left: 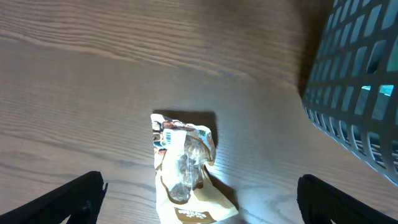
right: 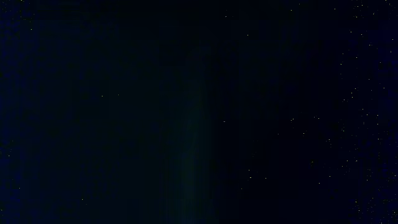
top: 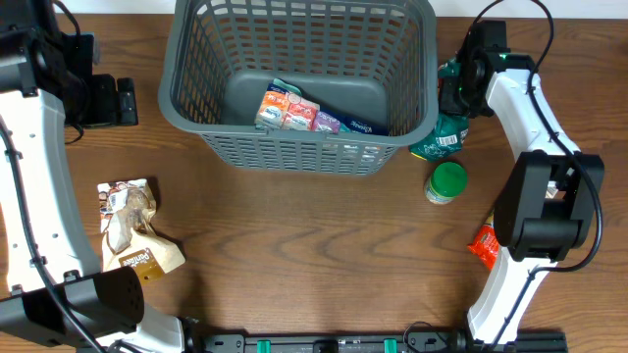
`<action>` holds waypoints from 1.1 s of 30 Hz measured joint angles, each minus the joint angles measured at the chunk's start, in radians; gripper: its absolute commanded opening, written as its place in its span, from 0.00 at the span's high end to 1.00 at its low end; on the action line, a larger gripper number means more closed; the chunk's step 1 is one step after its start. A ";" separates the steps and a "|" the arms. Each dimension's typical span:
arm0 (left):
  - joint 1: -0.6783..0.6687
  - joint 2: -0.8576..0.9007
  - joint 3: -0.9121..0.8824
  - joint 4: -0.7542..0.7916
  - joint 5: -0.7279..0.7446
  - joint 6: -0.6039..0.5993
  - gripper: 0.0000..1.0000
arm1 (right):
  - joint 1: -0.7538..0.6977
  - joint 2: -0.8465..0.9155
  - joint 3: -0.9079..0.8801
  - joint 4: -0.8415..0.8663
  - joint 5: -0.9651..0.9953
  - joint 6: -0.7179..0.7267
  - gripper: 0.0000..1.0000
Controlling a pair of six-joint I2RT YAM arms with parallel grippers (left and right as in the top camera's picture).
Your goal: Pack container
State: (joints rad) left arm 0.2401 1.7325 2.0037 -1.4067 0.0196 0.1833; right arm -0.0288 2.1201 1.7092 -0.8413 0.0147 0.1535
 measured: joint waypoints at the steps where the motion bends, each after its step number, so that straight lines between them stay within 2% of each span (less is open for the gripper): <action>1: 0.000 0.000 0.000 0.000 0.000 0.000 0.02 | 0.000 0.000 0.000 0.000 0.000 0.000 0.99; 18: 0.000 0.000 0.000 0.000 0.000 0.000 0.01 | -0.021 -0.048 0.001 -0.063 0.000 0.005 0.99; 33: 0.000 0.000 0.000 0.000 0.000 0.000 0.01 | -0.034 -0.335 0.029 -0.065 0.074 0.007 0.99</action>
State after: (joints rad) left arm 0.2401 1.7325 2.0037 -1.4067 0.0200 0.1833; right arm -0.0628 1.7855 1.7382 -0.9066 0.0887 0.1604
